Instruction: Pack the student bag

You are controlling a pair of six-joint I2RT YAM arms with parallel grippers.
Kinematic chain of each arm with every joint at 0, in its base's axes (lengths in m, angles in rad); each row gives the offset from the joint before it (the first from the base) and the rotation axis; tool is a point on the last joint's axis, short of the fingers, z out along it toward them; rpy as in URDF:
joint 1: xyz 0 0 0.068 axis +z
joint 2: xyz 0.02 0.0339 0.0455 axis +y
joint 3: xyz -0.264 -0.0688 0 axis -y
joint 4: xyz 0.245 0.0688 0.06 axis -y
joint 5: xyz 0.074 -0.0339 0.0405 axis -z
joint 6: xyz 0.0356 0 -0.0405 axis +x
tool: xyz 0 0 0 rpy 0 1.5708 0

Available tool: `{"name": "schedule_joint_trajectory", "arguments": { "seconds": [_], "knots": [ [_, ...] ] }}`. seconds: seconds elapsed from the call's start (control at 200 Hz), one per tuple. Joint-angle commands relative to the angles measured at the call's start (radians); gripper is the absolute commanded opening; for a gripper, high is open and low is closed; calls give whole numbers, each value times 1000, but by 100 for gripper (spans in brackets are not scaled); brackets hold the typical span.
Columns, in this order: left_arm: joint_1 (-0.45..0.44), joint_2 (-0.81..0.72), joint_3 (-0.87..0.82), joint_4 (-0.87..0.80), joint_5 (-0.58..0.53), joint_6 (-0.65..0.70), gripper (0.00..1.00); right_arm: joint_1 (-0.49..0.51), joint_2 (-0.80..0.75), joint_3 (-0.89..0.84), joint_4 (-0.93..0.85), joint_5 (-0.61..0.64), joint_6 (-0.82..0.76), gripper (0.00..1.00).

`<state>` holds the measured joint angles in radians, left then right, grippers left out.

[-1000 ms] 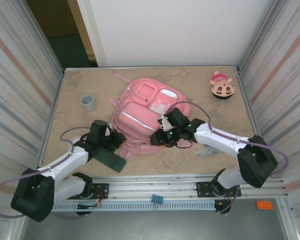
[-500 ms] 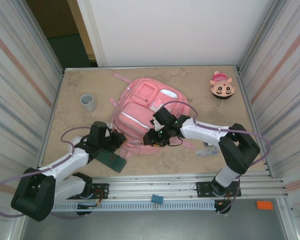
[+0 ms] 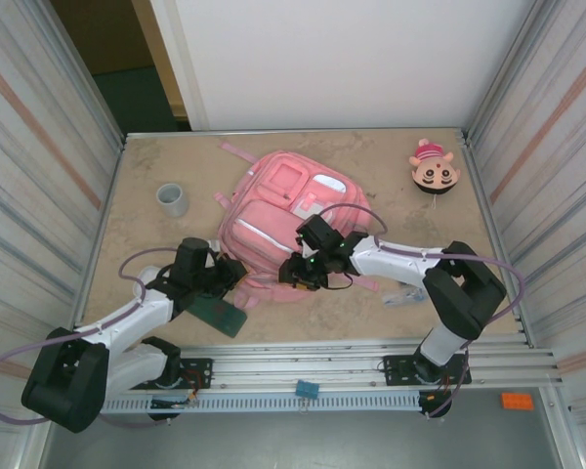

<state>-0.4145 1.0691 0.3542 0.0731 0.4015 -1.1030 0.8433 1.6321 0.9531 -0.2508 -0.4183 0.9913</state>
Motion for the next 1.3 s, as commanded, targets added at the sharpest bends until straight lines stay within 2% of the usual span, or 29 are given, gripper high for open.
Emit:
{"name": "schedule_joint_trajectory", "arguments": {
  "seconds": [0.0,0.17,0.296,0.481,0.631,0.752,0.887,1.002,1.228,1.293],
  "knots": [
    [-6,4,-17,52,1,0,4,20,-64,-13,178,27,114,36],
    [-7,1,-24,56,0,-6,4,41,-100,-23,170,118,136,31],
    [-7,-5,-32,57,-7,-10,4,43,-102,-46,163,134,165,30],
    [-7,-13,-40,54,-10,-9,4,56,-86,-3,-17,169,160,43],
    [-7,-27,-49,50,-17,-11,4,75,-94,26,-154,193,167,47],
    [-7,-29,-57,55,-20,-14,4,74,-73,-9,-91,138,226,48],
    [-7,-26,-57,60,-18,-14,4,71,-47,-18,12,109,251,42],
    [-7,-28,-56,59,-17,-13,4,69,-36,-4,35,124,253,33],
    [-7,-21,-57,64,-17,-12,4,56,-31,2,38,178,290,35],
    [-7,-19,-57,67,-17,-14,4,52,-26,-2,35,186,304,32]
  ]
}}
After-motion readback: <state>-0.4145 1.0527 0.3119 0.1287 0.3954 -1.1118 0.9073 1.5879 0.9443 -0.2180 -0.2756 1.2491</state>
